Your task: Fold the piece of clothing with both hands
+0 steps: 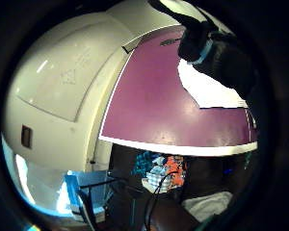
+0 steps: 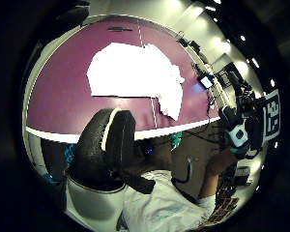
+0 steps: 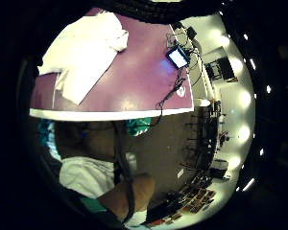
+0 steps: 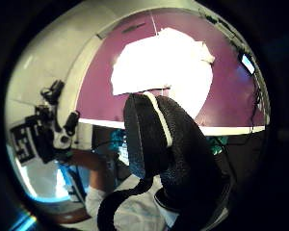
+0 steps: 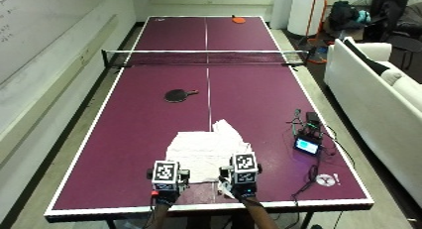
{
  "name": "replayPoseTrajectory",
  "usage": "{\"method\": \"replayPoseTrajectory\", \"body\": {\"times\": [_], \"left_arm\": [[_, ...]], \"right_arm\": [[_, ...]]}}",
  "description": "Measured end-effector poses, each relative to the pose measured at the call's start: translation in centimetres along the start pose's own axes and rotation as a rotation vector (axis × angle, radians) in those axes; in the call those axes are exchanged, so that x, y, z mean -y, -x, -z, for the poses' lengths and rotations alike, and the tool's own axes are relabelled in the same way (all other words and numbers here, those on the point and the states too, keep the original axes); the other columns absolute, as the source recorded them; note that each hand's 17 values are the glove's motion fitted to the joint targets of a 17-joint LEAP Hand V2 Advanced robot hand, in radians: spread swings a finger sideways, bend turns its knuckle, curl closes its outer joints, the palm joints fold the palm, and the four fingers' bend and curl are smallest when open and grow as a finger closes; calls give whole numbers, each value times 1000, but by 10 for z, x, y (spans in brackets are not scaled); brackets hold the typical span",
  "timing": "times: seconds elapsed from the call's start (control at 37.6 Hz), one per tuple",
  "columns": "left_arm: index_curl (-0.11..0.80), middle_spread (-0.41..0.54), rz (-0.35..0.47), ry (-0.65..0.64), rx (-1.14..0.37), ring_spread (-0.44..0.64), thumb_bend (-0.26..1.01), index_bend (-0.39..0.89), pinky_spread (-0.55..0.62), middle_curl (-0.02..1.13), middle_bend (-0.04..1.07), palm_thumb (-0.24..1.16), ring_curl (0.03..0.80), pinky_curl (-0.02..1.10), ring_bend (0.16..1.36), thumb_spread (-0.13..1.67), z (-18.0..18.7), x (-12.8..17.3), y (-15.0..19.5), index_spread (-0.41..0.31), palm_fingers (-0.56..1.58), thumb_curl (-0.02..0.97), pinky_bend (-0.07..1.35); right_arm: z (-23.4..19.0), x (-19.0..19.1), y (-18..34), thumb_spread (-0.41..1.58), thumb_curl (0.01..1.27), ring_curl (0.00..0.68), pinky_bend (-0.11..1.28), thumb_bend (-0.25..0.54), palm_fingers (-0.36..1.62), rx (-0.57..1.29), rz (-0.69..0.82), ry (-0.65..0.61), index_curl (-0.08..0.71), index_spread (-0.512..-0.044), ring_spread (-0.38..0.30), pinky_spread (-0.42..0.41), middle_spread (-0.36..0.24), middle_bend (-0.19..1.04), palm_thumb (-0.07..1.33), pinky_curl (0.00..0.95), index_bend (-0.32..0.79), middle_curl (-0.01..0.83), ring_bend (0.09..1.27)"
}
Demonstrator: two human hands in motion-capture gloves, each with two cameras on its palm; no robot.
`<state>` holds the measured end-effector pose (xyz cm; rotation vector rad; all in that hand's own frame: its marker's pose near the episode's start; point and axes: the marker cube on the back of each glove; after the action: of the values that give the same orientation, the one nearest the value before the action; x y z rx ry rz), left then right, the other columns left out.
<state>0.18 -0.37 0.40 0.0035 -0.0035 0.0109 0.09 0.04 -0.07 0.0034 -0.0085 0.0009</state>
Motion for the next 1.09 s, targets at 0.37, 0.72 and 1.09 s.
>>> {"method": "replayPoseTrajectory", "body": {"times": [0.37, 0.72, 1.09], "left_arm": [[146, -18, -56, 29, -23, 108, 68, 130, 254, 210, 182, 228, 244, 241, 564, 951, -5, 6, -17, -101, 519, 128, 455], [197, -17, -56, 54, -23, 119, 5, 127, 280, 263, 182, 247, 272, 285, 585, 1079, -8, 3, -14, -99, 487, 183, 460], [225, -17, -42, 175, -6, 121, -19, 116, 275, 299, 181, 253, 291, 318, 598, 1112, -91, 32, -24, -99, 467, 218, 468]], "right_arm": [[-11, 10, -10, 1061, 101, 128, 447, 149, 156, 24, 29, 4, 117, -335, 128, 246, -3, 263, 291, 213, 131, 175, 291], [-20, 12, -7, 1216, 143, 167, 467, 92, 118, 27, 72, 56, 169, -362, 145, 269, -2, 262, 298, 265, 139, 239, 299], [-88, 37, 11, 1206, 175, 190, 518, 11, 37, 13, 83, 199, 198, -362, 165, 274, 19, 225, 291, 310, 119, 273, 282]]}}
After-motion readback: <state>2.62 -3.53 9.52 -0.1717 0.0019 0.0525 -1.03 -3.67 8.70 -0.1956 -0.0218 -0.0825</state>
